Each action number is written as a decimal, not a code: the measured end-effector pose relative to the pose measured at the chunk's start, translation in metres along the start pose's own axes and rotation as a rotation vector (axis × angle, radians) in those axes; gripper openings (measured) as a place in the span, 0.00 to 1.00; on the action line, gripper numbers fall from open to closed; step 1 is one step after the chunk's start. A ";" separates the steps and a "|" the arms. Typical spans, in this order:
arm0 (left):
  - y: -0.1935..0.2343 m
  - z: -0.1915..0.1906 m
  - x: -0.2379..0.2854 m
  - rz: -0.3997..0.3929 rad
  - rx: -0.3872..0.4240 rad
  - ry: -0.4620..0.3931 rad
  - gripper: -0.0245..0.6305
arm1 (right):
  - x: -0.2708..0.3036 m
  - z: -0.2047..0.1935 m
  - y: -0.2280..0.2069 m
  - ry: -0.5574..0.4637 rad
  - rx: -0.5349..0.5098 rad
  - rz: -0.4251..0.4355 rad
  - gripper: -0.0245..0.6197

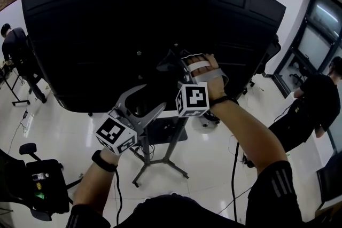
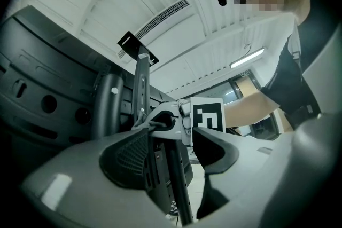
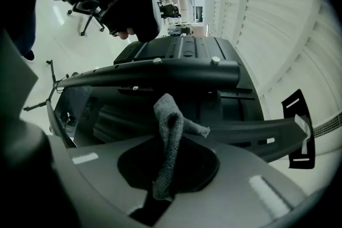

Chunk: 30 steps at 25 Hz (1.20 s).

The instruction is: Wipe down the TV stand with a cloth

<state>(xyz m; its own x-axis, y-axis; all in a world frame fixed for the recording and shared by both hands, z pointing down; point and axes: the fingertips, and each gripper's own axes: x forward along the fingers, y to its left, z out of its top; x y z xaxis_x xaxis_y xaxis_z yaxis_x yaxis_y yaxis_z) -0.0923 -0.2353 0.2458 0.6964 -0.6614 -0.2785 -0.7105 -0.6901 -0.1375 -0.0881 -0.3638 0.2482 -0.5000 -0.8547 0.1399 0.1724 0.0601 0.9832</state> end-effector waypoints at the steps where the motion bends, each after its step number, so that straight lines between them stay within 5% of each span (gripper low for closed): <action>1: 0.001 -0.003 -0.001 0.003 -0.006 0.009 0.47 | 0.001 0.001 0.006 0.002 0.007 0.007 0.07; 30: 0.001 -0.112 -0.020 0.048 -0.124 0.180 0.47 | 0.025 0.019 0.171 0.034 0.030 0.199 0.07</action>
<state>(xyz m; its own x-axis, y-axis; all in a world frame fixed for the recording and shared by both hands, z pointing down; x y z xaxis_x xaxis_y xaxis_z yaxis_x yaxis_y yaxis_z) -0.0957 -0.2558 0.3572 0.6771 -0.7282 -0.1059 -0.7329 -0.6803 -0.0072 -0.0871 -0.3652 0.4222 -0.4294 -0.8415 0.3279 0.2393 0.2440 0.9398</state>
